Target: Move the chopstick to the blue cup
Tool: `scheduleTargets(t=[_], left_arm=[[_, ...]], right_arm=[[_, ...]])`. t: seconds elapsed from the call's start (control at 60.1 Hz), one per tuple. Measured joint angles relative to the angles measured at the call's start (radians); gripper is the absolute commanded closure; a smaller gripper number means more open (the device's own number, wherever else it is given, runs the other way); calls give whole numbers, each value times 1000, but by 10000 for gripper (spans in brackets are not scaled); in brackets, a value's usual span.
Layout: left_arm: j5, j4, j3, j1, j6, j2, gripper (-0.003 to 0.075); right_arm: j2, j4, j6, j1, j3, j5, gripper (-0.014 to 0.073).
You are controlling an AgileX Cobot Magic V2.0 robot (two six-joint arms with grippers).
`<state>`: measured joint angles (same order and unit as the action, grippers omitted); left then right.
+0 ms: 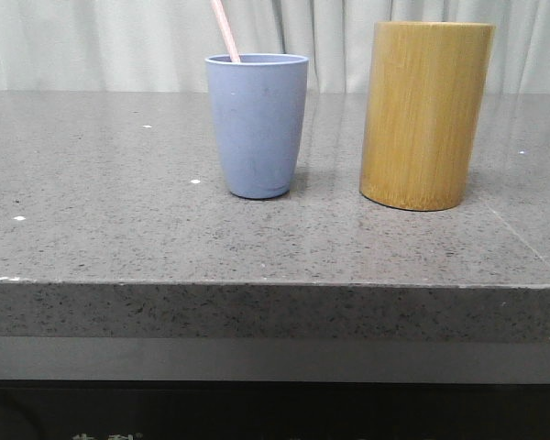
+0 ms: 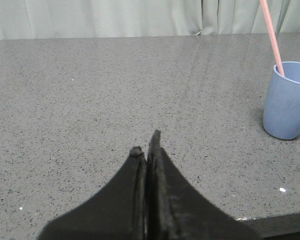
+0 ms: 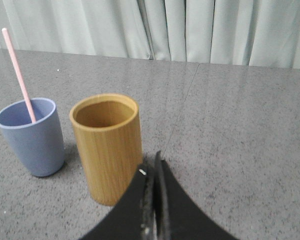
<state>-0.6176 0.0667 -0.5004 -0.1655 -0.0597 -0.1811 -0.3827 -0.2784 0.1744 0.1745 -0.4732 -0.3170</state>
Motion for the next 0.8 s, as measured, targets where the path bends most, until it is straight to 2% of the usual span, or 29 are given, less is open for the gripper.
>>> scheduleTargets(t=[0.25,0.799], left_arm=[[0,0,0,0,0,0,739],[0,0,0,0,0,0,739]], right_arm=[[157,-2,0,0,86,2,680],[170,-2,0,0,86,15,680]])
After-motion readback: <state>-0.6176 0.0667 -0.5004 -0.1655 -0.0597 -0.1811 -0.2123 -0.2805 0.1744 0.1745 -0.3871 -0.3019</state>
